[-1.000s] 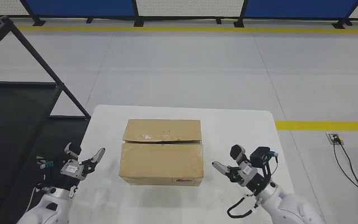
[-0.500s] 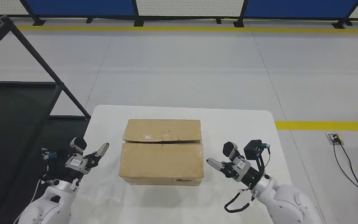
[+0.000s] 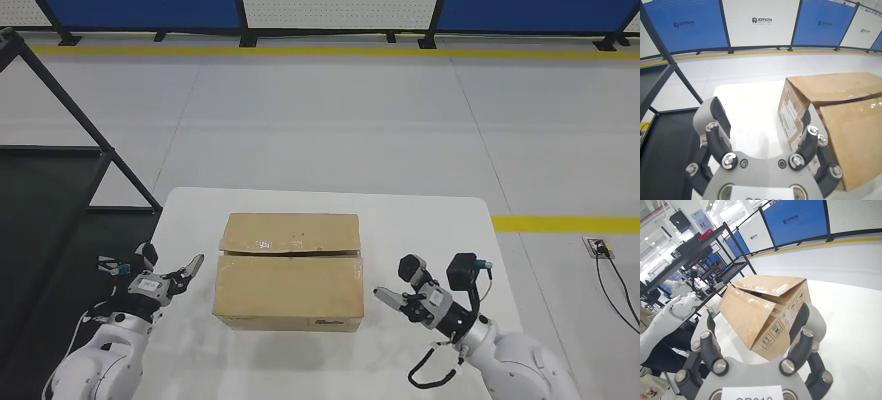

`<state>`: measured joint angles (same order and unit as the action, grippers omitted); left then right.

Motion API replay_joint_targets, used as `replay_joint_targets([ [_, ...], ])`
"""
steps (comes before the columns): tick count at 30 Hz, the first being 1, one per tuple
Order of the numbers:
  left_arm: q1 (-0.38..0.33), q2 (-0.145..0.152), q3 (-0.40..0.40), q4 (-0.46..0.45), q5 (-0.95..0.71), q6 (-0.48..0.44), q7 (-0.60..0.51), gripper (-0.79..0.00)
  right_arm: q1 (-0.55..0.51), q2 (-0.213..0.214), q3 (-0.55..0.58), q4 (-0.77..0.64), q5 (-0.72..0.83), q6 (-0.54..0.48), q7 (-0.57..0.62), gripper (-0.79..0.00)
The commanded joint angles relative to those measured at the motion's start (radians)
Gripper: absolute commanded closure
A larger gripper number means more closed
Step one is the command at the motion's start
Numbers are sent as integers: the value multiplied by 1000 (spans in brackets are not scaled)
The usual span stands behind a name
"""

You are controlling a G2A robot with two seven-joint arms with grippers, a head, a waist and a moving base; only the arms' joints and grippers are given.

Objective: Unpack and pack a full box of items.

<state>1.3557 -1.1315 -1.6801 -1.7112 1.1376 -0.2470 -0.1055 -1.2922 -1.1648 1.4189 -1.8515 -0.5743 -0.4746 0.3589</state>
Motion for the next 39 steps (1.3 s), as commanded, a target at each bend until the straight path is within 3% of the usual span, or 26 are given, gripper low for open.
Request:
replay_joint_targets([
  [1, -6, 0, 11, 20, 11, -5, -19, -785, -1, 0, 5, 1, 1, 19, -4, -785],
  [16, -35, 7, 36, 69, 75, -45, -105, -785, -3, 2, -8, 2, 12, 3, 30, -785],
  [26, -31, 8, 67, 58, 94, -64, -99, -785, 42, 2, -39, 41, 41, 31, 85, -785],
  [39, -24, 3, 45, 61, 27, -1, -36, -785, 73, -5, -89, 51, 47, 78, 74, -785],
])
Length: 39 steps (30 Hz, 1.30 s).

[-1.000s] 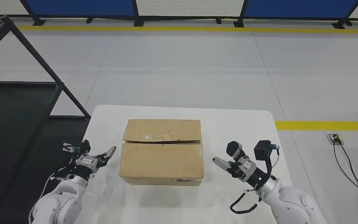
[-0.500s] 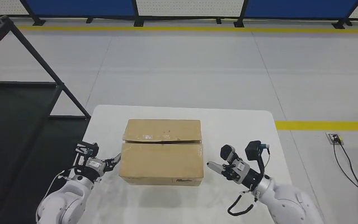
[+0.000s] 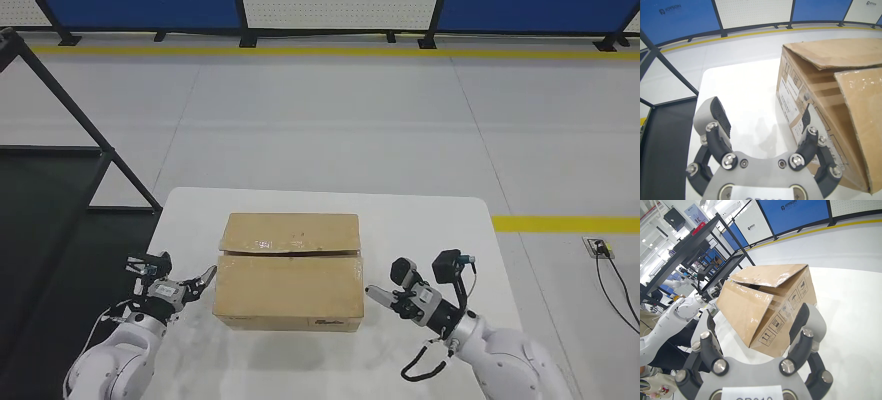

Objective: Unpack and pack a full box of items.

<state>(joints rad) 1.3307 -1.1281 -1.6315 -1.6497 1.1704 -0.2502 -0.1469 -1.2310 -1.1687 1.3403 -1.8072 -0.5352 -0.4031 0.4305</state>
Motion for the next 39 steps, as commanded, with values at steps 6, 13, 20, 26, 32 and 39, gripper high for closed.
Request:
replay_joint_targets([
  [6, 11, -3, -37, -9, -8, 100, 48, -785, 85, -11, -44, 78, 80, 66, 20, -785],
  [13, 14, -2, -35, -13, 18, 120, 53, -785, 85, -11, -44, 78, 80, 66, 20, -785],
  [20, 0, 0, -38, -10, -13, 45, 31, -785, 130, -20, -79, 124, 160, 94, 37, -785],
  [26, -31, 9, -86, 32, -110, -72, 1, -785, 206, -26, -106, 213, 330, 13, 148, -785],
  [32, -42, 11, -86, 52, -124, -76, -2, -785, 269, -30, -130, 303, 503, -50, 273, -785],
  [39, -39, 12, -78, 42, -135, -95, 4, -785, 284, -25, -122, 348, 714, -177, 415, -785],
])
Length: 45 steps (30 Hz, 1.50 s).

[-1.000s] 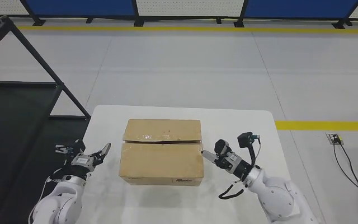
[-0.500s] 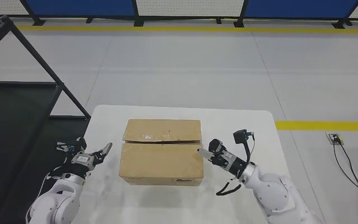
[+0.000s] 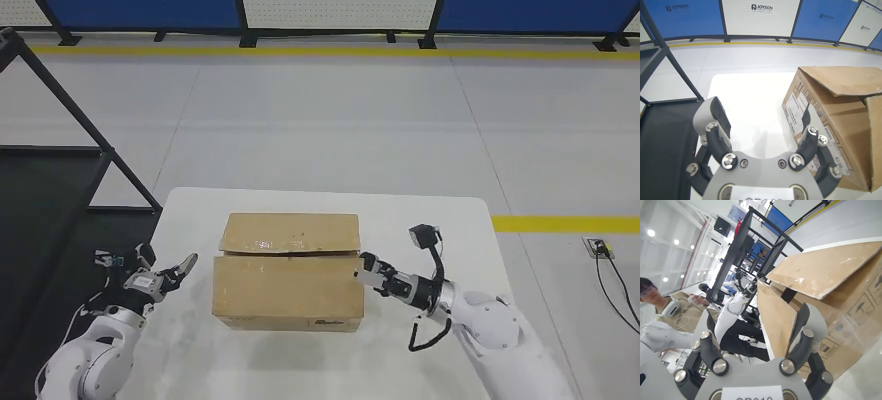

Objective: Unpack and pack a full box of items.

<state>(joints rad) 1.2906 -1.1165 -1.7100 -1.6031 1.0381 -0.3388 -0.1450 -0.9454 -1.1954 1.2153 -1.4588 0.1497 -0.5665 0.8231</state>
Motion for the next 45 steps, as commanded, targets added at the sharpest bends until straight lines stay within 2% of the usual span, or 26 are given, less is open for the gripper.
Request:
replay_joint_targets([
  [1, 2, 1, 1, -11, -3, -18, 4, -785, -4, 3, 6, -2, 54, -30, 46, -785],
  [7, 36, 8, -4, -60, 29, -114, 45, -785, -48, 23, 30, -55, 178, -147, 234, -785],
  [9, 52, 12, -11, -78, 47, -180, 69, -785, -68, 30, 35, -84, 190, -156, 275, -785],
  [13, 87, 25, -42, -99, 41, -356, 91, -785, -114, 52, 34, -154, 141, -141, 289, -785],
  [17, 119, 42, -80, -122, 114, -535, 106, -785, -156, 74, 18, -196, 81, -147, 284, -785],
  [21, 134, 56, -109, -129, 167, -668, 113, -785, -171, 94, -2, -204, 33, -151, 280, -785],
  [28, 156, 88, -71, -147, 262, -674, 118, -785, -143, 112, -36, -172, 14, -151, 279, -785],
  [35, 137, 112, -39, -106, 300, -674, 129, -785, -109, 130, -84, -198, 27, -177, 253, -785],
  [38, 132, 117, -36, -93, 297, -674, 139, -785, -88, 135, -82, -181, 79, -186, 236, -785],
  [43, 131, 119, -32, -87, 290, -662, 166, -785, -17, 124, -84, -150, 147, -14, 120, -785],
  [45, 131, 119, -32, -87, 290, -662, 166, -785, -13, 124, -84, -149, 140, -4, 114, -785],
])
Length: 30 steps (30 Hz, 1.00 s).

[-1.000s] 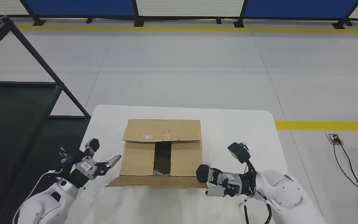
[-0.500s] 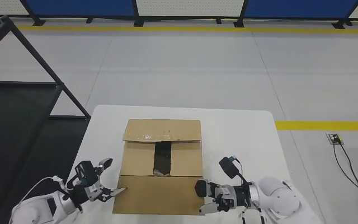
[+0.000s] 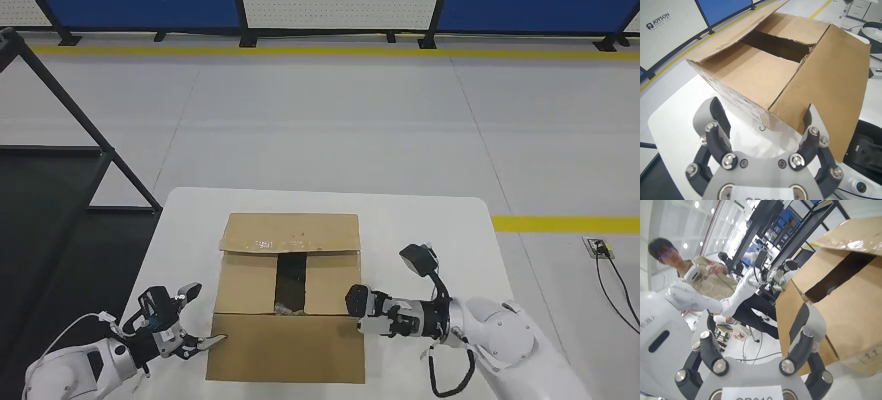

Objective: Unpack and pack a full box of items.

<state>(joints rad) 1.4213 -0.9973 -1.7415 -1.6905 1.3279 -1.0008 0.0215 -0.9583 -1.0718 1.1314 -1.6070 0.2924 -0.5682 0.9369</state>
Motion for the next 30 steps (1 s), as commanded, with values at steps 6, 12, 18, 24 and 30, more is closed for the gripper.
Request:
replay_joint_targets([
  [6, 0, 0, 0, 0, 0, 0, -1, -785, 0, 0, 0, 0, -3, -2, 1, -785],
  [12, 7, 0, 8, -10, -6, 13, -3, -785, 22, -11, -28, 10, 43, 107, -64, -785],
  [18, 13, 4, 5, -22, -12, 30, 1, -785, 96, -33, -87, 81, 105, 280, -91, -785],
  [24, 20, 7, 4, -27, -23, 43, 15, -785, 151, -48, -105, 150, 160, 379, -99, -785],
  [30, 31, 10, 6, -32, -22, 54, 27, -785, 213, -69, -148, 220, 139, 459, -157, -785],
])
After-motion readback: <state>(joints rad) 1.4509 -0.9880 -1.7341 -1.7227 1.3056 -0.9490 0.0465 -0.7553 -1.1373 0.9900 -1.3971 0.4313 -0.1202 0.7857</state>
